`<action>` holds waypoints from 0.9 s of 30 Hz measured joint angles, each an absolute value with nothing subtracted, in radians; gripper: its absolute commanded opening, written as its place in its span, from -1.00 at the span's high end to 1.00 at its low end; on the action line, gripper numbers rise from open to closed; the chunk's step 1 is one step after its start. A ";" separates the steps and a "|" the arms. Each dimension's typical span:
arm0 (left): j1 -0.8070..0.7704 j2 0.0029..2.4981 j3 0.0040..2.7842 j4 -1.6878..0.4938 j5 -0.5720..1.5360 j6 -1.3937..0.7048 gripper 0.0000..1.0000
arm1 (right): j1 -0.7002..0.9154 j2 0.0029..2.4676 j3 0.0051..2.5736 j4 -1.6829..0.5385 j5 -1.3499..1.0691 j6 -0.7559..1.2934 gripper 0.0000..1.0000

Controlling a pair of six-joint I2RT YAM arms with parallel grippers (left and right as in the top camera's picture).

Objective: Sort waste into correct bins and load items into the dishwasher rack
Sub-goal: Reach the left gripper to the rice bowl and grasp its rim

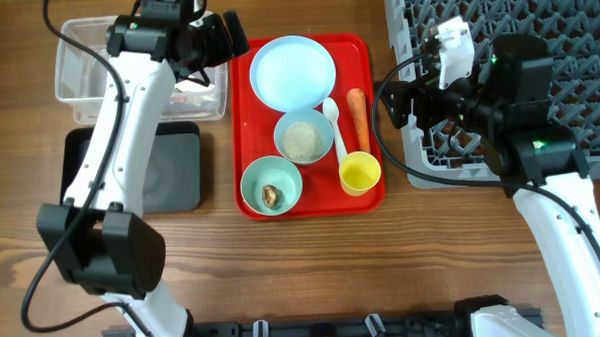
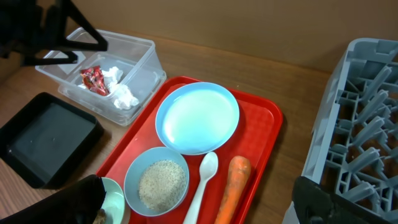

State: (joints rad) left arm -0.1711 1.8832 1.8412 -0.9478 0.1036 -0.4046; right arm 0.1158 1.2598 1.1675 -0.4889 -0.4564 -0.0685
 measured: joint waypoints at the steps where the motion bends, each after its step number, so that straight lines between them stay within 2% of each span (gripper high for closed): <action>1: -0.171 1.874 1.842 -0.960 0.104 -0.400 -0.96 | 0.116 1.260 1.168 -0.494 -0.456 -0.068 -0.99; 8: -0.171 1.861 1.841 -1.065 0.104 -0.327 -0.93 | 0.116 1.260 1.189 -0.640 -0.433 -0.076 -0.99; 14: -0.213 1.833 1.841 -1.148 0.130 -0.190 -0.96 | 0.116 1.261 1.378 -0.852 -0.276 -0.113 -0.99; 27: -0.406 1.805 1.842 -1.186 0.152 -0.143 -0.94 | 0.116 1.260 1.410 -0.892 -0.254 -0.121 -0.99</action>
State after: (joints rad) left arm -0.4057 1.8050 1.8416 -1.1862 0.1524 -0.1432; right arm 0.1158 1.2602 1.4097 -0.8917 -0.2543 -0.1211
